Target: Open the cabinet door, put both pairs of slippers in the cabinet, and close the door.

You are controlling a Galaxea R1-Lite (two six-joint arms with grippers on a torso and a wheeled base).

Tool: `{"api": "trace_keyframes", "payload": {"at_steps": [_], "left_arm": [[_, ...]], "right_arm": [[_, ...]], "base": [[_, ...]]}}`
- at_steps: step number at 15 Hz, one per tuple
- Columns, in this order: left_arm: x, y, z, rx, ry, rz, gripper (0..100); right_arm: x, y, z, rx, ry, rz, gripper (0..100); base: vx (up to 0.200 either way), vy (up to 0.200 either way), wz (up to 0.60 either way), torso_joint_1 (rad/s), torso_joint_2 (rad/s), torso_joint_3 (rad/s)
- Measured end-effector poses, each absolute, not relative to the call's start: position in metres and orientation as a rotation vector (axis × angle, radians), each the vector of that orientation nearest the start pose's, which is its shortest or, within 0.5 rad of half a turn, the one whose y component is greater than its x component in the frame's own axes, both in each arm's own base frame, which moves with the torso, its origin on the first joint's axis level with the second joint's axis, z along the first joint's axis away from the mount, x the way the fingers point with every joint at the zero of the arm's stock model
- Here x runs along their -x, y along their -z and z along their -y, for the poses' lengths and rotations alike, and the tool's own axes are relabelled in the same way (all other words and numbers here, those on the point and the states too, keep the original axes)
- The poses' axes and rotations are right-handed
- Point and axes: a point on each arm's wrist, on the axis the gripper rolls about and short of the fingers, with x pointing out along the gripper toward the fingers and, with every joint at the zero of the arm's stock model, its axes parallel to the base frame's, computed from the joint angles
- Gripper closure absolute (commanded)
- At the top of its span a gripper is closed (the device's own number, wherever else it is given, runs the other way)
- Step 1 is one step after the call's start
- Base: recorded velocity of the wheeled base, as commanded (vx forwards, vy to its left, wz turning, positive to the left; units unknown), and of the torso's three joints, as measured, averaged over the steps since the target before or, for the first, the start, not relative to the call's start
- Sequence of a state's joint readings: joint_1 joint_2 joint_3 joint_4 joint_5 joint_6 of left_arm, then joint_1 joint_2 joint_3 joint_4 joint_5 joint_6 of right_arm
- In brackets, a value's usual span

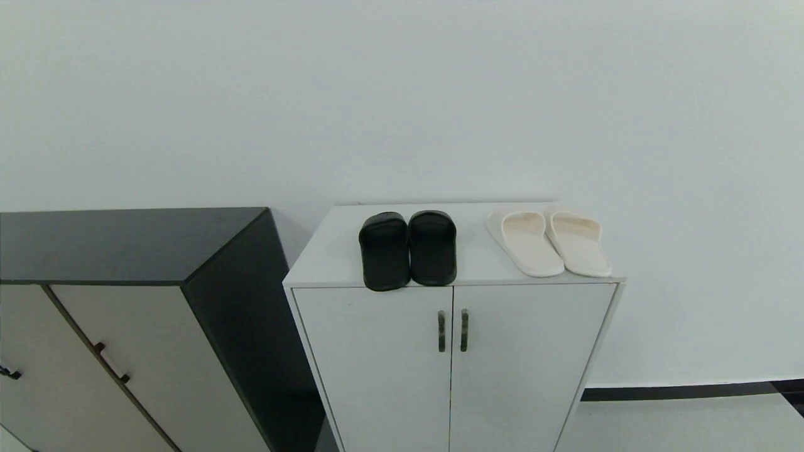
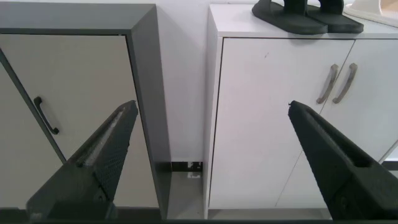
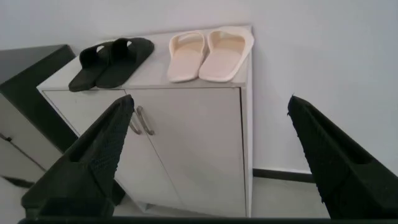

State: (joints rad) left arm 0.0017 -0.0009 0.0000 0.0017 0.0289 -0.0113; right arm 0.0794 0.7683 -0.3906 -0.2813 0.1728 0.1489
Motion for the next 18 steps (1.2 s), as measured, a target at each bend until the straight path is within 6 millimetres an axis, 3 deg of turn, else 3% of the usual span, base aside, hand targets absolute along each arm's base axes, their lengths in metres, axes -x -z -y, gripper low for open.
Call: {"api": "trace_keyframes", "payload": {"at_steps": [3,7,12,15,18], "left_arm": [[0.023,-0.075,-0.001,0.011,-0.030,-0.001,0],[0.023,-0.075,-0.001,0.014,-0.029,-0.001,0],[0.023,-0.075,-0.001,0.015,-0.031,-0.001,0],[0.023,-0.075,-0.001,0.013,-0.032,-0.001,0],[0.023,-0.075,-0.001,0.015,-0.033,0.000,0]], "right_arm": [[-0.133,-0.225,-0.022,-0.170,-0.258,-0.180,0],[-0.194,-0.235,-0.062,-0.169,-0.261,-0.234,0],[-0.262,-0.220,-0.108,-0.140,-0.214,-0.256,0],[-0.305,-0.203,-0.127,-0.118,-0.120,-0.253,0],[-0.336,-0.190,-0.140,-0.105,-0.064,-0.251,0]], "base": [[0.000,0.000,0.00,0.000,0.00,0.000],[0.000,0.000,0.00,0.000,0.00,0.000],[0.000,0.000,0.00,0.000,0.00,0.000],[0.133,0.000,0.00,-0.002,0.00,0.002],[0.067,0.000,0.00,-0.004,0.00,0.002]]}}
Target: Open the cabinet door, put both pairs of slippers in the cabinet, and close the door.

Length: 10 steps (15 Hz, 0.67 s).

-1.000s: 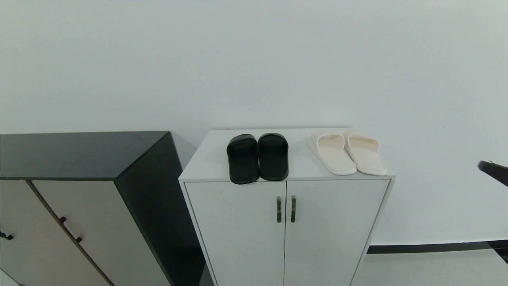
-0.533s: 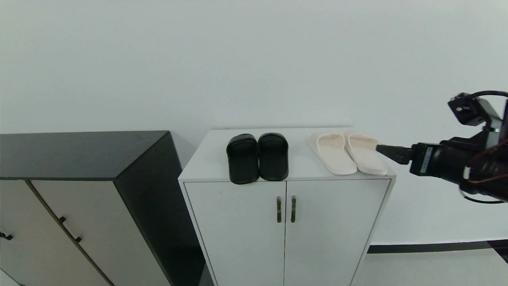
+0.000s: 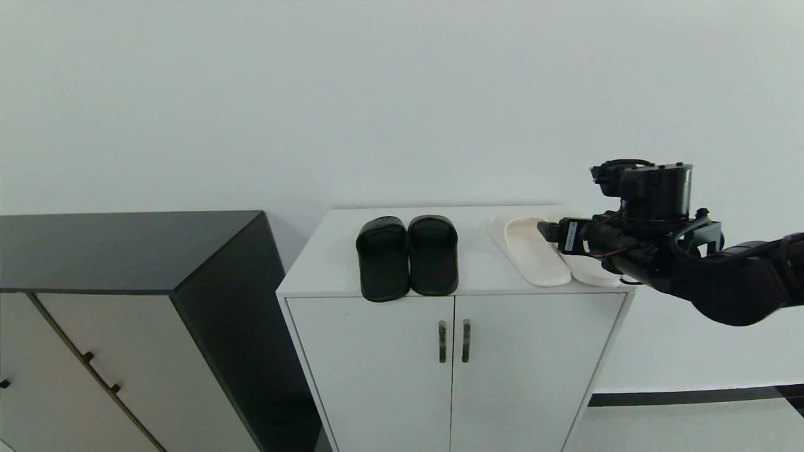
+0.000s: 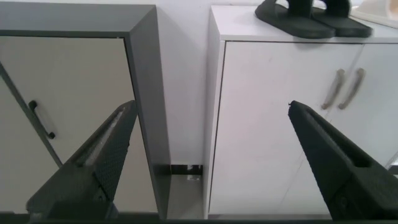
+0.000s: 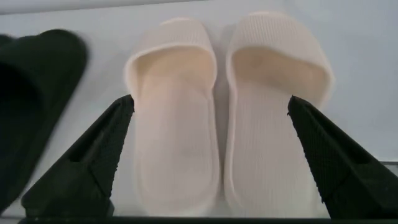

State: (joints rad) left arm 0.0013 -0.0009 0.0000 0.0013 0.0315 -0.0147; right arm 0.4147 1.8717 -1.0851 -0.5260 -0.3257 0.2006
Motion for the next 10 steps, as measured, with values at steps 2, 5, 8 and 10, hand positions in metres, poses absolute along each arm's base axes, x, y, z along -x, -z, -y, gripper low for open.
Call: {"api": "trace_keyframes", "payload": {"at_steps": [2,5,8,10], "left_arm": [[0.023,-0.075,-0.001,0.015,-0.033,-0.001,0],[0.023,-0.075,-0.001,0.016,-0.033,-0.001,0],[0.023,-0.075,-0.001,0.016,-0.034,-0.001,0],[0.023,-0.075,-0.001,0.017,-0.034,-0.001,0]], "right_arm": [[-0.348,-0.182,-0.145,-0.099,-0.058,-0.262,0],[-0.364,-0.174,-0.150,-0.083,-0.038,-0.264,0],[-0.382,-0.165,-0.150,-0.066,-0.016,-0.265,0],[-0.397,-0.160,-0.147,-0.060,0.000,-0.260,0]], "base": [[0.000,0.000,0.00,0.000,0.00,0.000],[0.000,0.000,0.00,0.000,0.00,0.000],[0.000,0.000,0.00,0.000,0.00,0.000],[0.000,0.000,0.00,0.000,0.00,0.000]]}}
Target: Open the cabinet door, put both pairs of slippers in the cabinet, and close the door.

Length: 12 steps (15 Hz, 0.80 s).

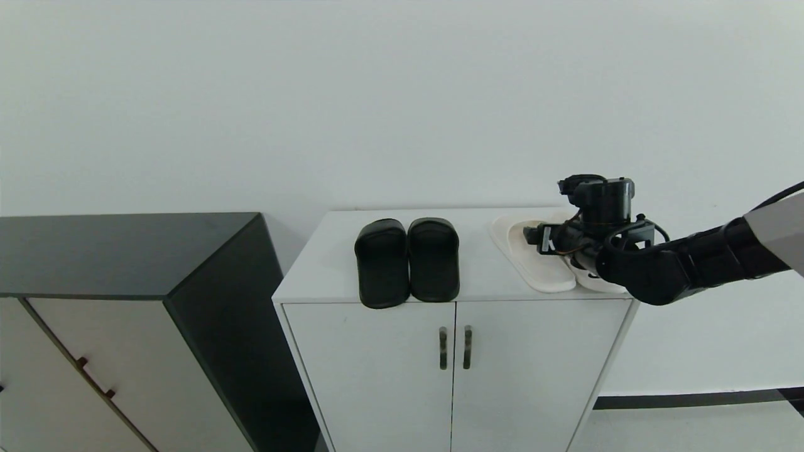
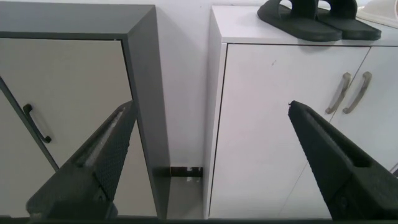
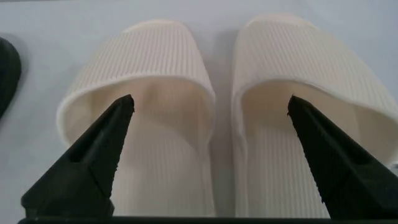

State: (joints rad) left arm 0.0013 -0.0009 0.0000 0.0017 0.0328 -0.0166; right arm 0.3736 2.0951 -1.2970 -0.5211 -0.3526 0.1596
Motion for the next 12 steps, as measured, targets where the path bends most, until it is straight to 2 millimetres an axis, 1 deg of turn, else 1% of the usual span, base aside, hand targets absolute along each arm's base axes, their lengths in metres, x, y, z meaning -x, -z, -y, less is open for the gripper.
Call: {"api": "trace_keyframes", "payload": {"at_steps": [2,3,7,10,12], "left_arm": [[0.023,-0.075,-0.001,0.017,-0.035,-0.001,0],[0.023,-0.075,-0.001,0.017,-0.034,-0.001,0],[0.023,-0.075,-0.001,0.017,-0.034,-0.001,0],[0.023,-0.075,-0.001,0.017,-0.034,-0.001,0],[0.023,-0.075,-0.001,0.017,-0.035,-0.001,0]], "right_arm": [[-0.409,-0.155,-0.142,-0.062,0.020,-0.257,0],[-0.413,-0.153,-0.142,-0.062,0.026,-0.257,100],[-0.427,-0.146,-0.138,-0.067,0.041,-0.250,100],[-0.429,-0.144,-0.139,-0.066,0.042,-0.252,100],[-0.426,-0.148,-0.143,-0.069,0.031,-0.249,100]], "base": [[0.000,0.000,0.00,0.000,0.00,0.000],[0.000,0.000,0.00,0.000,0.00,0.000],[0.000,0.000,0.00,0.000,0.00,0.000],[0.000,0.000,0.00,0.000,0.00,0.000],[0.000,0.000,0.00,0.000,0.00,0.000]]}}
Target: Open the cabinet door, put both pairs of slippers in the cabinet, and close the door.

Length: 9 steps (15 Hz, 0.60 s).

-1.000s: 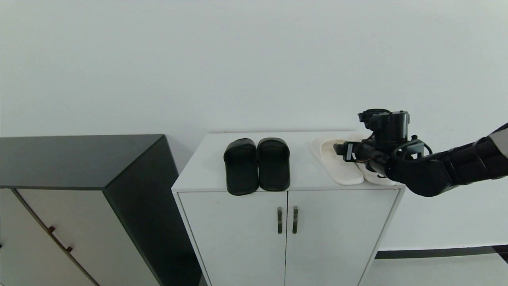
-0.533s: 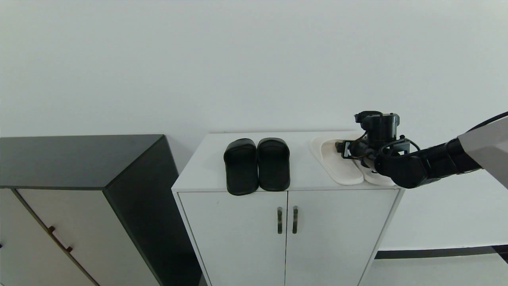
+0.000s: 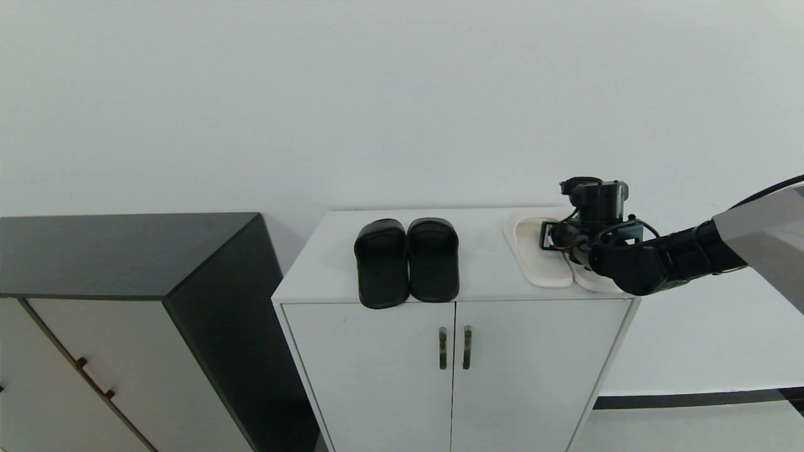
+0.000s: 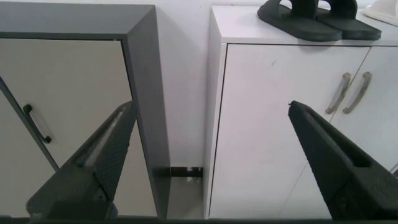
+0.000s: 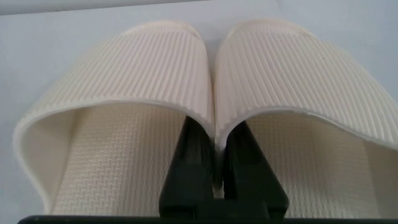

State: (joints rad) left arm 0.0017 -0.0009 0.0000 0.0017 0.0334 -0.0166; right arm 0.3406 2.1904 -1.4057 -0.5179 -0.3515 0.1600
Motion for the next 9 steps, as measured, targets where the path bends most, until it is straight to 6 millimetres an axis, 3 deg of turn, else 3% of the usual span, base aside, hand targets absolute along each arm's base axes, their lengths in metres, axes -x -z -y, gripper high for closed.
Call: {"api": "trace_keyframes", "payload": {"at_steps": [2,4,6,9], "left_arm": [[0.023,-0.075,-0.001,0.016,-0.034,-0.001,0],[0.023,-0.075,-0.001,0.015,-0.034,-0.001,0],[0.023,-0.075,-0.001,0.012,-0.033,-0.001,0],[0.023,-0.075,-0.001,0.010,-0.031,-0.001,0]], "right_arm": [[-0.414,-0.155,-0.149,-0.070,0.005,-0.247,100],[-0.389,-0.169,-0.158,-0.071,-0.051,-0.244,100],[-0.347,-0.185,-0.167,-0.070,-0.161,-0.252,100],[-0.268,-0.206,-0.170,-0.070,-0.366,-0.261,100]], "base": [[0.000,0.000,0.00,0.000,0.00,0.000],[0.000,0.000,0.00,0.000,0.00,0.000],[0.000,0.000,0.00,0.000,0.00,0.000],[0.000,0.000,0.00,0.000,0.00,0.000]]}}
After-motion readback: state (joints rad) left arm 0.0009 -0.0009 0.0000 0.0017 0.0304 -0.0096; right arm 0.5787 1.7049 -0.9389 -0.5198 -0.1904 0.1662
